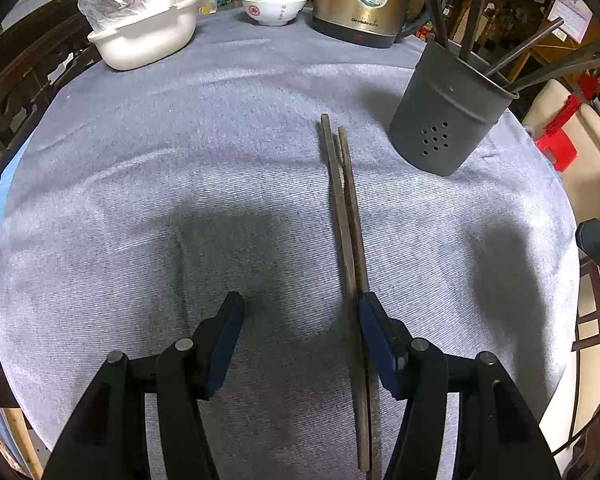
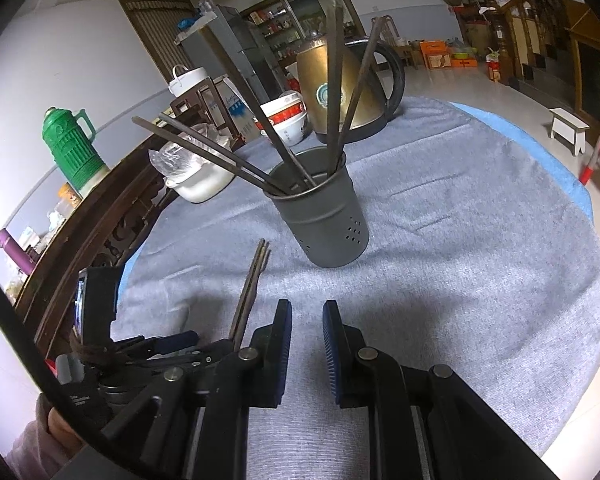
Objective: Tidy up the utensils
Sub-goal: 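Close the left tool on one chopstick while the right tool grasps the other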
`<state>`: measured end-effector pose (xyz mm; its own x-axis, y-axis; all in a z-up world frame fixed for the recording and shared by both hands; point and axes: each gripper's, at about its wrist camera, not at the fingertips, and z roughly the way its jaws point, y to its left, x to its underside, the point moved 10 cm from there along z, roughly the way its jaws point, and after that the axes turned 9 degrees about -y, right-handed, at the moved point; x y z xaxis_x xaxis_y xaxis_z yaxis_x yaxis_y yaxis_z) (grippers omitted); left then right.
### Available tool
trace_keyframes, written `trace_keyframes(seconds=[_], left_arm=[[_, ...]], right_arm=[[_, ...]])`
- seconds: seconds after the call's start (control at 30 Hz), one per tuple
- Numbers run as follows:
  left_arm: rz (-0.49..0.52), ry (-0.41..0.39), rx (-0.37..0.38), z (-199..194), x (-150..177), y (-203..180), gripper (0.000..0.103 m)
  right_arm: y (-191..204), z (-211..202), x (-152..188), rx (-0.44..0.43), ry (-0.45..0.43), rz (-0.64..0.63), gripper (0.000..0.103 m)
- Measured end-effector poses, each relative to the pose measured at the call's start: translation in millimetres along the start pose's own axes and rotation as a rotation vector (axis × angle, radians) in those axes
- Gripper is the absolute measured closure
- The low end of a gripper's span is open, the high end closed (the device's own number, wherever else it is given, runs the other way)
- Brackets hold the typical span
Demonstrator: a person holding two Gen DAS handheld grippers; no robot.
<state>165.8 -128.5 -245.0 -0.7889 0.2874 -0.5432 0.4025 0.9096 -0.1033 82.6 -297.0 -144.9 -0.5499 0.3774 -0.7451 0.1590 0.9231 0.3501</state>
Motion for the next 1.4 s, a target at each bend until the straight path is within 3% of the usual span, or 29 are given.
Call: trace_keyframes(seconds=[0.5,0.73,0.87,1.13,1.4], left_arm=[[-0.003,-0.011,0.003,-27,34,24,0.042],[-0.095,-0.011,0.082,-39,41,37,0.042],[-0.125,-0.023,0.077,-45,40,45,0.042],[-0.125,-0.033,0.034,-56,43,56,0.042],[-0.125,-0.015,0.020,-49,40,57,0.042]], right_arm=[[5,8,8,-0.013,0.048,-0.004,0.085],[47,42,27,-0.075,0.160,-0.052,0.085],[74,70,39,-0.088,0.235,-0.096,0.085],[81,124,60,0.010,0.332,-0.104,0.085],[70,122,65,0.029,0.326,-0.187,0.089]])
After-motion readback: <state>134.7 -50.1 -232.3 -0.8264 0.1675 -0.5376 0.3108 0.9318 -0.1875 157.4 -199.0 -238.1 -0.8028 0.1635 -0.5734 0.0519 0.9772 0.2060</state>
